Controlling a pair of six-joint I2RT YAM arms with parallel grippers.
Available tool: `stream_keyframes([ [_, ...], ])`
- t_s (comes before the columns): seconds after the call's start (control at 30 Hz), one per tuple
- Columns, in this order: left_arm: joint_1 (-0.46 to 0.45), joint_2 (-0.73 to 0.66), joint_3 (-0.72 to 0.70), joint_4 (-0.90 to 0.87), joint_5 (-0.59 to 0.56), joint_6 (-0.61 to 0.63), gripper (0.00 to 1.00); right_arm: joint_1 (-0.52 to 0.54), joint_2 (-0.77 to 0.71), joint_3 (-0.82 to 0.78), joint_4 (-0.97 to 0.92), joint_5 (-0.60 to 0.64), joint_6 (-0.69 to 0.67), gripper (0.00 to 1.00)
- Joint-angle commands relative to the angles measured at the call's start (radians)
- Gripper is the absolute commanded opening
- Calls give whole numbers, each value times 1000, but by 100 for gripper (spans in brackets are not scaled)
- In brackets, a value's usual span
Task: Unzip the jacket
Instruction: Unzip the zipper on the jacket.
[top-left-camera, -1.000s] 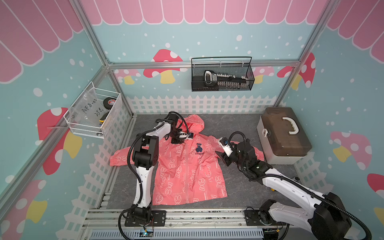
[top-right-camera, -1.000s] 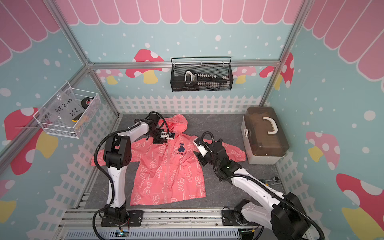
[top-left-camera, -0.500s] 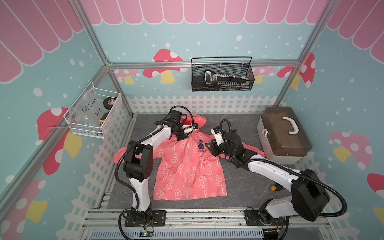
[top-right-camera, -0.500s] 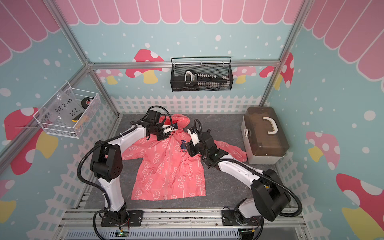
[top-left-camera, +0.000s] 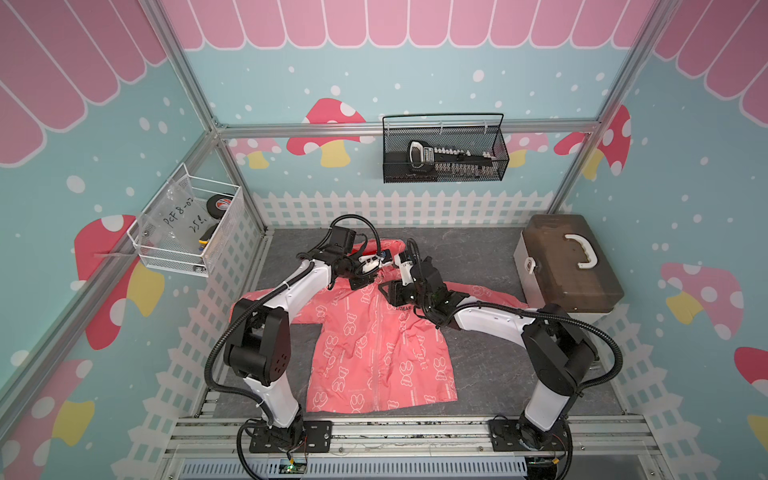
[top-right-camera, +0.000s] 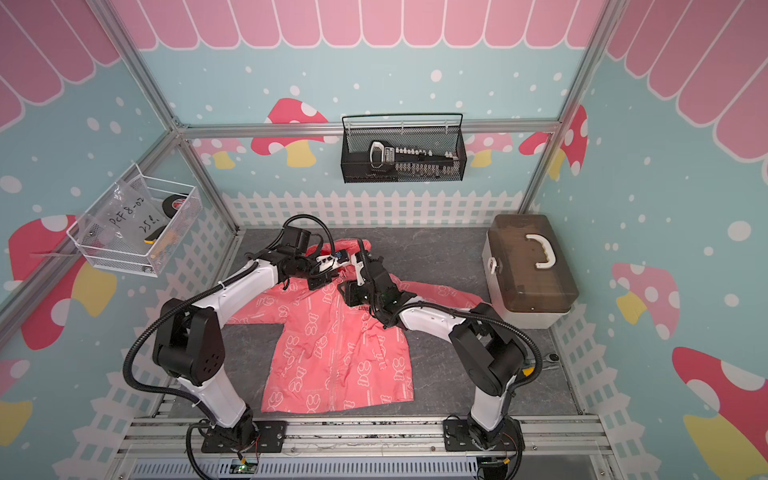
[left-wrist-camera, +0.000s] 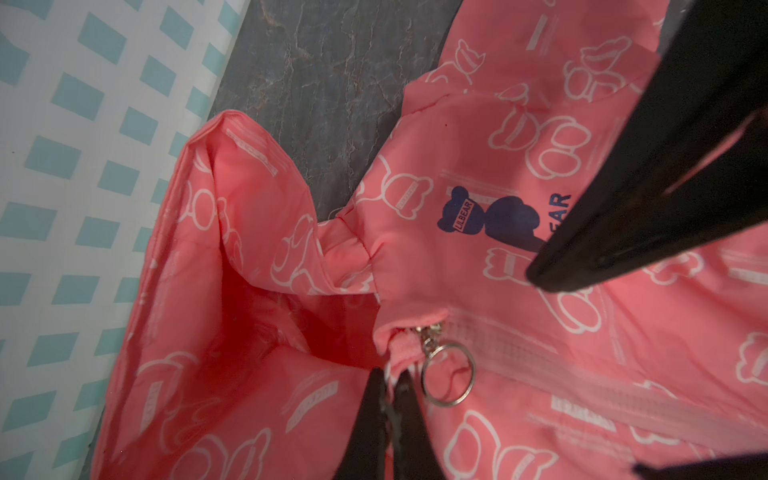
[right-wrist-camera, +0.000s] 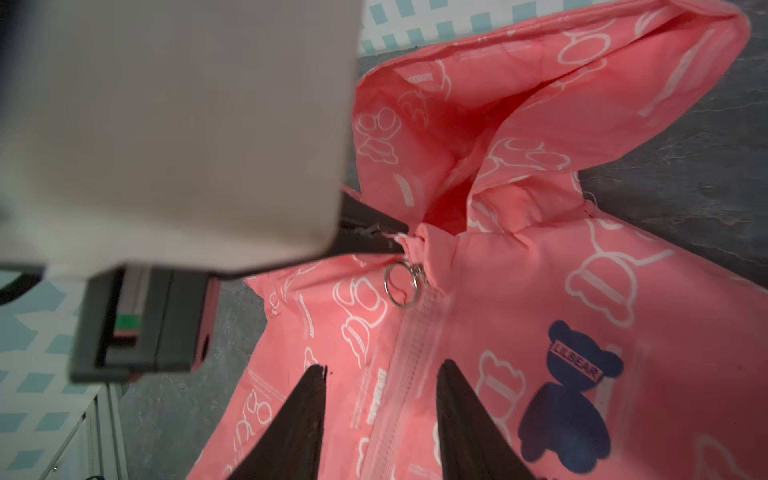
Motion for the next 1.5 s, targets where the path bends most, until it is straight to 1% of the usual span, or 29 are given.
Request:
stream_keyframes([
  [0.0,-4,-65,-36,49,64,-19,0,26,16,37,50,23,94,42],
  [0.2,-4,-87,-62,60,82,-25,0,41,27,44,1,88,133,37],
  [0.37,-5,-85,-63,58,93,-26,0,43,43,75,-68,135,120,33],
  [0.47,-5,-91,-67,56,91,-20,0,43,65,106,-109,148,105,30],
  [0.63,-4,-89,-68,57,98,-20,0,41,92,128,-109,153,99,26],
  [0.7,-4,-86,-68,56,102,-19,0,42,97,136,-108,143,97,20],
  [0.93,-3,-91,-66,61,98,-16,0,43,72,115,-111,149,90,7],
  [1.0,-3,-88,-67,66,96,-17,0,43,64,109,-114,150,80,4],
  [1.13,-1,-88,-73,80,91,-24,0,42,49,93,-119,151,64,0],
  [1.27,0,-94,-81,102,80,-34,0,42,28,60,-111,149,50,0],
  [1.47,9,-93,-79,126,66,-63,0,42,-21,-9,-87,112,16,0],
])
